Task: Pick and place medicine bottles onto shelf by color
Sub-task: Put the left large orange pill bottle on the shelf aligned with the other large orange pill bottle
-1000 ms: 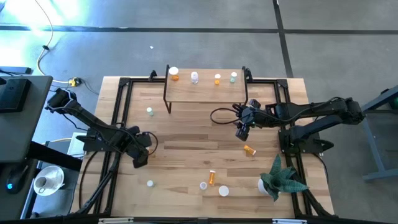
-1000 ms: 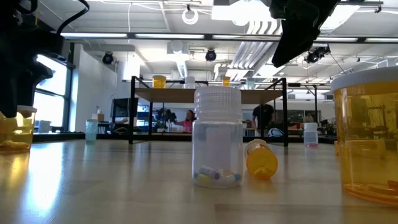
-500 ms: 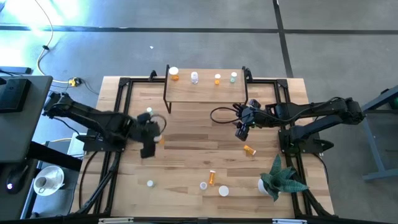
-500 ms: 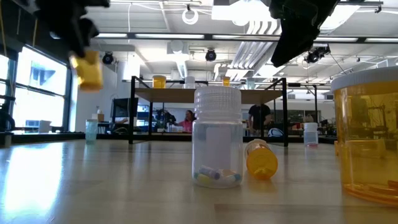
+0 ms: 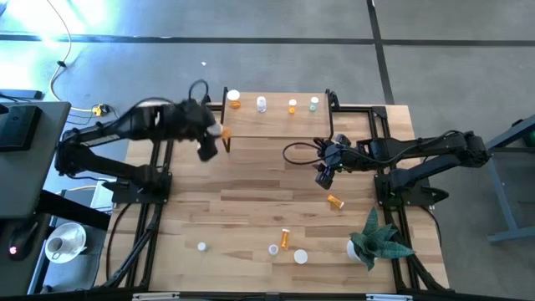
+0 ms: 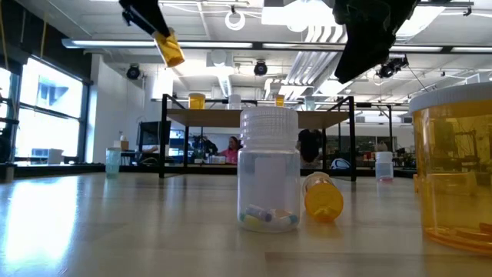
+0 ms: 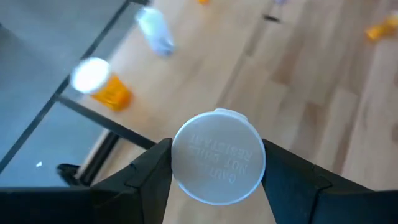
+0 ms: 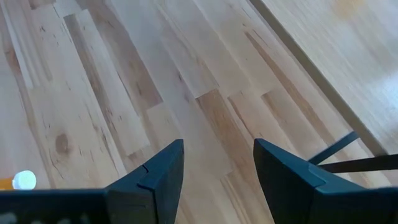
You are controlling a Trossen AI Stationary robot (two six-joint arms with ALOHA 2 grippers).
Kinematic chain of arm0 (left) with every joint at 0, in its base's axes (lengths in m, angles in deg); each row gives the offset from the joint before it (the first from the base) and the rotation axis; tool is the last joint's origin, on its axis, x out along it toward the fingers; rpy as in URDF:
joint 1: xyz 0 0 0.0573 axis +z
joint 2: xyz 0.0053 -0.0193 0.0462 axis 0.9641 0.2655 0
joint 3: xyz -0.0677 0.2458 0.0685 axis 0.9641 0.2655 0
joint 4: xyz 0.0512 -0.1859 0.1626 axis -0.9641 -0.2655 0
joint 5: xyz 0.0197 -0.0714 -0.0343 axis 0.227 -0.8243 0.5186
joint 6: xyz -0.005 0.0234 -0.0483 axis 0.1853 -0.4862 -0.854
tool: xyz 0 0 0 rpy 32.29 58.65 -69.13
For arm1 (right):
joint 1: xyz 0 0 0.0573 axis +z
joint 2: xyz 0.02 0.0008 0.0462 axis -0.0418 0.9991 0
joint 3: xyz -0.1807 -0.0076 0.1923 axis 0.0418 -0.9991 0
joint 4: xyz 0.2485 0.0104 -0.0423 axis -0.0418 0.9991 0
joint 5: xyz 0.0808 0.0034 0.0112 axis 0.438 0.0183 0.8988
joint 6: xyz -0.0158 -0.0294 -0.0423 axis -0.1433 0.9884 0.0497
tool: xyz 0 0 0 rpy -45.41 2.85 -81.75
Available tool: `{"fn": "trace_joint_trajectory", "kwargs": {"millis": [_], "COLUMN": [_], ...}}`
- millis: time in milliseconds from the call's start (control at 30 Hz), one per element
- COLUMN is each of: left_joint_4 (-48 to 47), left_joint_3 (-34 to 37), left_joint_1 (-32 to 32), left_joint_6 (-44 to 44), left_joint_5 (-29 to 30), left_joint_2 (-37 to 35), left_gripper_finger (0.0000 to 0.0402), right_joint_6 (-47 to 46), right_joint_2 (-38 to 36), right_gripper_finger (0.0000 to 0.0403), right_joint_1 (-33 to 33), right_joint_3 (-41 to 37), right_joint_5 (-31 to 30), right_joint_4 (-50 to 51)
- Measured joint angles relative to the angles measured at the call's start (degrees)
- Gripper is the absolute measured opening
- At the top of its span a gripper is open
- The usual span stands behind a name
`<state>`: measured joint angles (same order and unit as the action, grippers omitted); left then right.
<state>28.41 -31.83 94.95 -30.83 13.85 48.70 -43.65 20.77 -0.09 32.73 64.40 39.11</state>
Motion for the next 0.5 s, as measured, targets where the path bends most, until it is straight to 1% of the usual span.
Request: {"fn": "trace_joint_trajectory", "kwargs": {"millis": [167, 367, 500], "left_joint_4": [-0.21, -2.04, -5.21], "left_joint_3": [-6.06, -13.45, -16.46], "left_joint_1": [6.11, 11.59, 13.76], "left_joint_6": [3.65, 4.95, 4.66], "left_joint_5": [-2.16, -2.61, -2.61], "left_joint_2": [3.39, 11.27, 16.68], "left_gripper_finger": [0.0203, 0.0203, 0.0203], "right_joint_6": [-1.51, -1.9, -1.99], "right_joint_2": [0.0, 0.0, 0.0], "right_gripper_finger": [0.0185, 0.0185, 0.0185], "right_joint_1": [0.0, 0.0, 0.0], "right_joint_3": [0.0, 0.0, 0.0], "right_joint_5": [0.01, 0.0, 0.01], "right_joint_4": [0.0, 0.0, 0.0]}}
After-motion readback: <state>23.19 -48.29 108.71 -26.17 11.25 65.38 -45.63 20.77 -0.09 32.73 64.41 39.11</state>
